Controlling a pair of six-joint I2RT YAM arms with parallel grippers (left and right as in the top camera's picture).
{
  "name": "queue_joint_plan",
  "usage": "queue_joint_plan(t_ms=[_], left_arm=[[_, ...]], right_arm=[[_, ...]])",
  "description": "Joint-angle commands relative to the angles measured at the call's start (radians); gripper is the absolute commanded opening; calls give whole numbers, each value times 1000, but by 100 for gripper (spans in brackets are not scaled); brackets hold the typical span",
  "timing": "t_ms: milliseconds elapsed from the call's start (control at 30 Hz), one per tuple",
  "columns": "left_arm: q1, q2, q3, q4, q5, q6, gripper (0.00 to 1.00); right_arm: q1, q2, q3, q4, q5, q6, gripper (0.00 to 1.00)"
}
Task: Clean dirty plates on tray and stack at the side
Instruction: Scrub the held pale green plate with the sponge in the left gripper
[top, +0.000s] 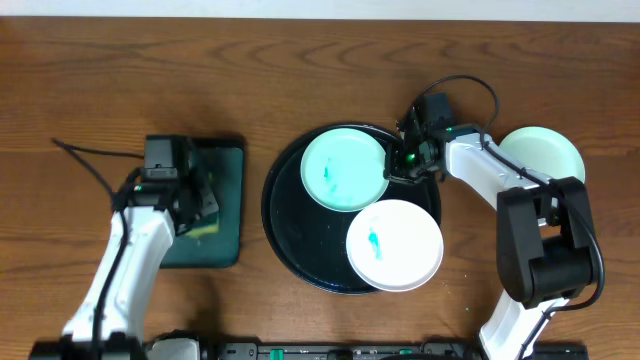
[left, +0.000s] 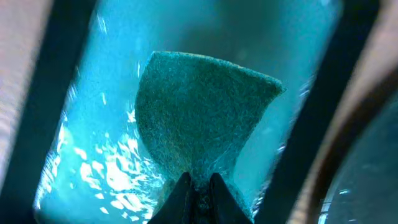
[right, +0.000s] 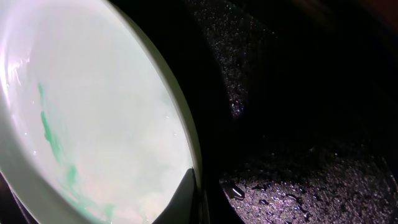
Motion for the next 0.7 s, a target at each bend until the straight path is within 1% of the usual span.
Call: queue_joint_plan(t_ms=[0,167,333,500,667], left_arm=[[-3,47,2,-40,-4,-51,7],[-5,39,23,-82,-20,-35,7],[-34,37,111,-153,-13,-28,7],[-116,37,232,-197,-12,-22,7],[-232,52,312,-171,-12,-23,7]], right_arm=[[15,2,-2,-14,-4,-3,1],[15,2,-2,-14,-4,-3,1],[15,2,-2,-14,-4,-3,1],[15,2,-2,-10,-4,-3,1],[21,2,-2,-10,-5,-7,1]])
